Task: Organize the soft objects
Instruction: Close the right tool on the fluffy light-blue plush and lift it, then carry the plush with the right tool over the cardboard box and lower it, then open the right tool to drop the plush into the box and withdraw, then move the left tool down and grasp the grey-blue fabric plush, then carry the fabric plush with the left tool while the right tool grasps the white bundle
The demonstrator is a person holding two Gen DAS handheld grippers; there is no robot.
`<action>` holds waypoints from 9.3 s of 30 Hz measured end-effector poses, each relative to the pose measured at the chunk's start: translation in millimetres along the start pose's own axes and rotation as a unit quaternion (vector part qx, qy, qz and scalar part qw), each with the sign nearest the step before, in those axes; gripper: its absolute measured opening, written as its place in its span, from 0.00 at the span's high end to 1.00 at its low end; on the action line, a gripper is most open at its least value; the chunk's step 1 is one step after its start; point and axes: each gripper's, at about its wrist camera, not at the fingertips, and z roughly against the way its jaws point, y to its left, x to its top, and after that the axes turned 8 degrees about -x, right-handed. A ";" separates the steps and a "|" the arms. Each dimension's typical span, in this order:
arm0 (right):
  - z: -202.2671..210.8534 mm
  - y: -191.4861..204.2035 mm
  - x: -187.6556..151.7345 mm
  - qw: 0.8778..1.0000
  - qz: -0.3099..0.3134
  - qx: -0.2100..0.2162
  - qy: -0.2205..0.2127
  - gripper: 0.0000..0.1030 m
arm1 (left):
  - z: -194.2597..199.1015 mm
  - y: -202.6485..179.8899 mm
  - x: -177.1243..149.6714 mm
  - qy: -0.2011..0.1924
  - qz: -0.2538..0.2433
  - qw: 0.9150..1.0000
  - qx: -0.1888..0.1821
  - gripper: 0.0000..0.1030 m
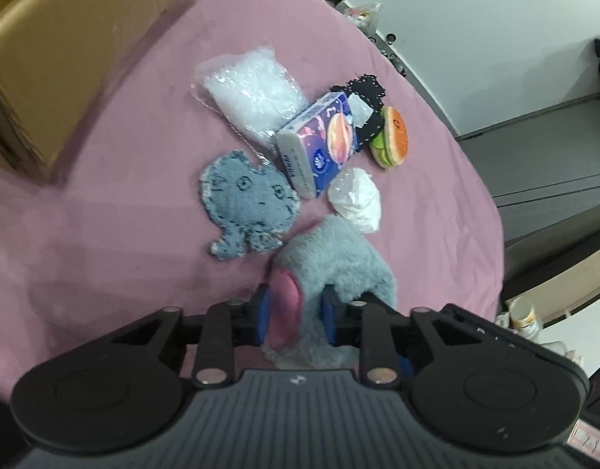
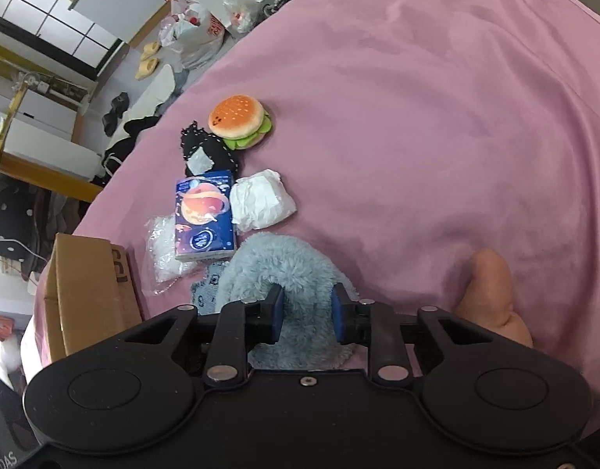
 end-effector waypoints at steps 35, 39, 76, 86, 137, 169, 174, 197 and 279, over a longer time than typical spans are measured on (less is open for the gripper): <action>73.7 79.4 -32.9 0.972 0.120 0.177 -0.093 0.83 | 141.9 -26.2 40.5 -0.133 -0.081 0.988 -0.015 0.83; 79.2 93.8 -35.6 0.969 0.131 0.185 -0.101 0.83 | 154.0 -25.1 45.7 -0.145 -0.084 0.986 -0.018 0.83; 19.7 231.9 -51.0 0.953 0.205 0.216 -0.044 0.82 | 200.3 59.6 146.5 -0.215 -0.024 0.976 0.022 0.83; -13.8 243.6 -58.4 0.957 0.219 0.191 -0.019 0.81 | 172.0 92.5 167.1 -0.203 0.001 0.978 0.045 0.83; 103.7 163.5 -39.0 0.935 0.288 0.166 -0.122 0.00 | 238.5 -6.8 79.2 -0.287 -0.136 0.939 0.134 0.00; 122.1 59.5 -3.7 0.945 0.275 0.123 -0.127 0.00 | 177.0 -78.9 -19.2 -0.205 -0.231 0.935 0.172 0.01; 113.5 50.6 0.1 0.950 0.263 0.119 -0.119 0.00 | 161.4 -87.9 -24.8 -0.197 -0.249 0.931 0.179 0.01; 56.6 50.0 40.8 0.953 0.285 0.085 -0.063 0.16 | 78.7 -78.5 -4.4 -0.172 -0.200 0.946 0.190 0.04; 71.1 81.2 8.3 0.960 0.249 0.056 -0.116 0.59 | 126.2 -62.6 30.7 -0.178 -0.190 0.957 0.129 0.86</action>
